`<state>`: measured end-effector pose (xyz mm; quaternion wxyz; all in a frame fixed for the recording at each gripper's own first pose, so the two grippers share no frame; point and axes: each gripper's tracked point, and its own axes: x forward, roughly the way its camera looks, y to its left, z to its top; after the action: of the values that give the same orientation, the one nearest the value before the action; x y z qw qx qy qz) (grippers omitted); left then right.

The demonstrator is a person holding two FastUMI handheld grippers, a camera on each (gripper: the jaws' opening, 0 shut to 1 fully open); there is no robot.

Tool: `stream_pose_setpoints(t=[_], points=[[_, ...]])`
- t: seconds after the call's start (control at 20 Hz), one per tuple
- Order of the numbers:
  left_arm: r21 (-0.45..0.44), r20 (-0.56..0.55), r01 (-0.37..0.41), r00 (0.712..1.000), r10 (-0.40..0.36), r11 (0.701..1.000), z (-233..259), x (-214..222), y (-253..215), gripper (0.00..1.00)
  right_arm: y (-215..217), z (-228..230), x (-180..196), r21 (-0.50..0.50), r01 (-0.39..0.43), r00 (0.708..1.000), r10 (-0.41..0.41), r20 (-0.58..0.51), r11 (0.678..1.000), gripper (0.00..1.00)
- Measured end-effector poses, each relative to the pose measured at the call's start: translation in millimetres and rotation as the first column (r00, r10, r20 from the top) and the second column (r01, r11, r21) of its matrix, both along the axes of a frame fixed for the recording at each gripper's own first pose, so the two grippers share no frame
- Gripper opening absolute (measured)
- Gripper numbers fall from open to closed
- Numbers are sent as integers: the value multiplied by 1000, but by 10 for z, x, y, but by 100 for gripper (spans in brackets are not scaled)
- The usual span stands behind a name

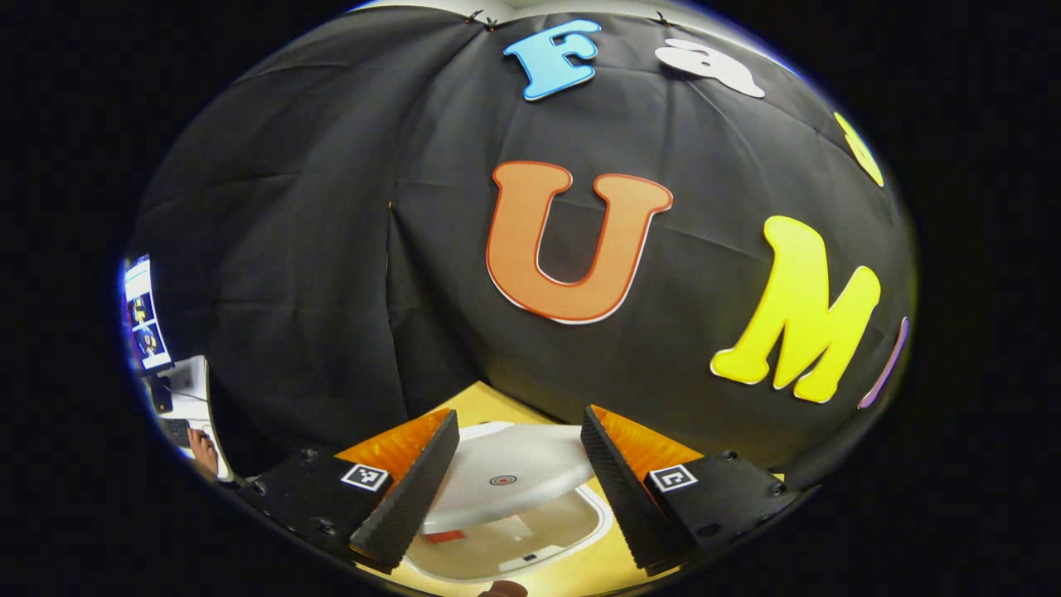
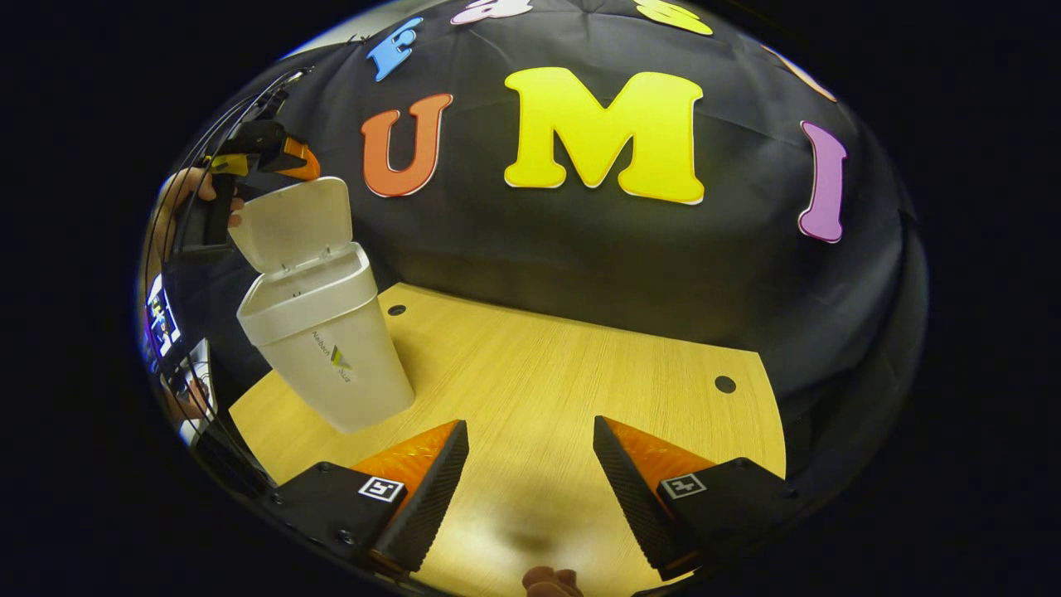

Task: Press the lid of the desktop garbage bin to open it, pick up the crumpled paper on the desktop and throw it into the bin, then pick up the pop can on the desktop and drop it into the bin, and finally close the garbage bin lid.

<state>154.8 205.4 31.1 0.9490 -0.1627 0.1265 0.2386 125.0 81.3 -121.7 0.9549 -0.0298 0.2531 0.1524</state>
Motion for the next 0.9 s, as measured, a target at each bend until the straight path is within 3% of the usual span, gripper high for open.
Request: stream_pose_setpoints(t=[0.6, 0.9], points=[[90, -176, 32, 984, -16, 995, -897, -136, -398, 98, -210, -78, -256, 0, 34, 999, -34, 2, 999, 94], [127, -158, 27, 987, -7, 992, -937, -146, -452, 98, -281, -206, -315, 0, 50, 998, -50, -28, 999, 96]])
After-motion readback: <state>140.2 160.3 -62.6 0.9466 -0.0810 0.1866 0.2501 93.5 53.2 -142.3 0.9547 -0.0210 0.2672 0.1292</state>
